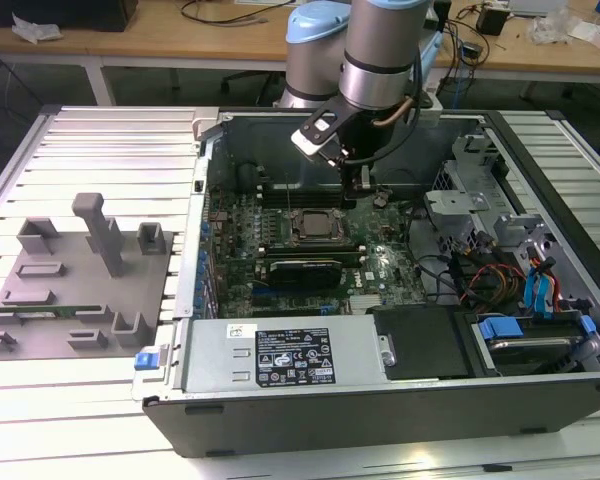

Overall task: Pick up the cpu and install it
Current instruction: 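Close the cpu cover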

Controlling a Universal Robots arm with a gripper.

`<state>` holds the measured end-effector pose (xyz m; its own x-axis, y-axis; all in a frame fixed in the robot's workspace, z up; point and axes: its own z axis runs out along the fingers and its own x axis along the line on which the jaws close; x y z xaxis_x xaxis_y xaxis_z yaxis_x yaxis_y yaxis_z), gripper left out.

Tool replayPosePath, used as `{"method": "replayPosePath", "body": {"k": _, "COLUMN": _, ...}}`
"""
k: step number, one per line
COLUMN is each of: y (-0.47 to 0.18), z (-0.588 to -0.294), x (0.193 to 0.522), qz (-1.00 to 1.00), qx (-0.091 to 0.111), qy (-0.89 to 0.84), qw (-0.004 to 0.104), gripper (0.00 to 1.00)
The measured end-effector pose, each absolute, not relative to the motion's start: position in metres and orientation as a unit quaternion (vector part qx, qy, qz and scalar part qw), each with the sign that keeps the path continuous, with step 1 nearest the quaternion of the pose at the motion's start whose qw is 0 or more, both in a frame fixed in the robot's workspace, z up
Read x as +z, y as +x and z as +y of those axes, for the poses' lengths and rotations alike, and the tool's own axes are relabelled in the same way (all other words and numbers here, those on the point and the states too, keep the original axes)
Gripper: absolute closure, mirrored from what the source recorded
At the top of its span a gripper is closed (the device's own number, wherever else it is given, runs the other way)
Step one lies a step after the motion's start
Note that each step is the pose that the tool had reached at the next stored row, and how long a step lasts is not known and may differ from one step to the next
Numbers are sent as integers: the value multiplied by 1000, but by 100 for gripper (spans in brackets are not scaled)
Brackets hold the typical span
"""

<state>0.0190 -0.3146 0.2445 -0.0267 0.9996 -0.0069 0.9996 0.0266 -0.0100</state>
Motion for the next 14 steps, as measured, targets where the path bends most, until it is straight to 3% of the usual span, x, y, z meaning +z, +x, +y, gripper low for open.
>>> {"method": "replayPosePath", "body": {"k": 2, "y": 19, "z": -315, "x": 244, "qz": -716, "qx": 11, "qy": -698, "qw": 6, "gripper": 89}}
{"method": "replayPosePath", "body": {"k": 14, "y": 10, "z": -316, "x": 240, "qz": -716, "qx": 11, "qy": -698, "qw": 6, "gripper": 89}}
